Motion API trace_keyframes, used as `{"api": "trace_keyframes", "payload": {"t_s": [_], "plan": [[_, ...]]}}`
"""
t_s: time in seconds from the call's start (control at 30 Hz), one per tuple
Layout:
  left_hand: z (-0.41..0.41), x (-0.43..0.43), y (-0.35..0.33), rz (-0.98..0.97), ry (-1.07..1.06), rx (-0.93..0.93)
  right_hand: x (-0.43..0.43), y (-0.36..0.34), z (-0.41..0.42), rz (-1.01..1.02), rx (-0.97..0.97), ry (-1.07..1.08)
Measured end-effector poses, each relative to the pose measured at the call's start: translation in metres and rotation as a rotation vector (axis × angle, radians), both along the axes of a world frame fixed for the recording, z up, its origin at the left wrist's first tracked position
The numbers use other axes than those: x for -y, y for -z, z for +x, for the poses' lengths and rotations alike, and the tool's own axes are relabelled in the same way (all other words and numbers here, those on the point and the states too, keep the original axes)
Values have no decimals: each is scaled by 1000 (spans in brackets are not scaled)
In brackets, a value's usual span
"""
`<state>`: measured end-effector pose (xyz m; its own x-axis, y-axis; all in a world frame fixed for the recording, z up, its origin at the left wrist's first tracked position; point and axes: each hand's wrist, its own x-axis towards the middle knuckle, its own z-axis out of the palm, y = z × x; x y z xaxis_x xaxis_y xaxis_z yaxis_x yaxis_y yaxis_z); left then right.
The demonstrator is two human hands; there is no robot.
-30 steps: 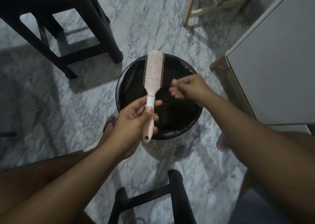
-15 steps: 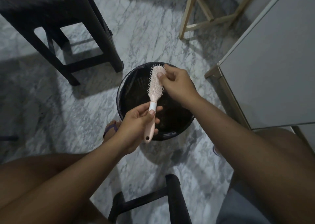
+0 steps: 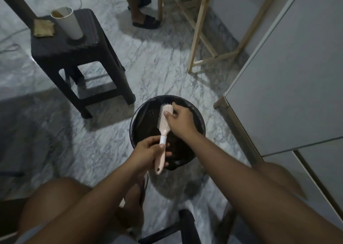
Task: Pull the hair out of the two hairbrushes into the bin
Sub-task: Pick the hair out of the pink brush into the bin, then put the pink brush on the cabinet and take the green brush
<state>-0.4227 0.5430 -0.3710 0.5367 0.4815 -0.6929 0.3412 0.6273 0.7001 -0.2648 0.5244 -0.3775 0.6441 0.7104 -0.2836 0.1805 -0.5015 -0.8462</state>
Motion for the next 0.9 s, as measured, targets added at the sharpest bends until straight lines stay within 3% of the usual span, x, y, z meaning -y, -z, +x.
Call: {"api": "trace_keyframes", "payload": {"t_s": [0.2,0.4,0.63,0.9], "plan": [[25,-22,0,24,52,-109,-10,12,21,-9,-76,48],[42,-45,-31,-13,78,-104,-18,-32,48,20,-184,125],[64,-33,-173,-53,224,-68,4,-173,81,152,-240,293],[137,43,-352,-14,566,-31,134,-349,130,251,-227,602]]}}
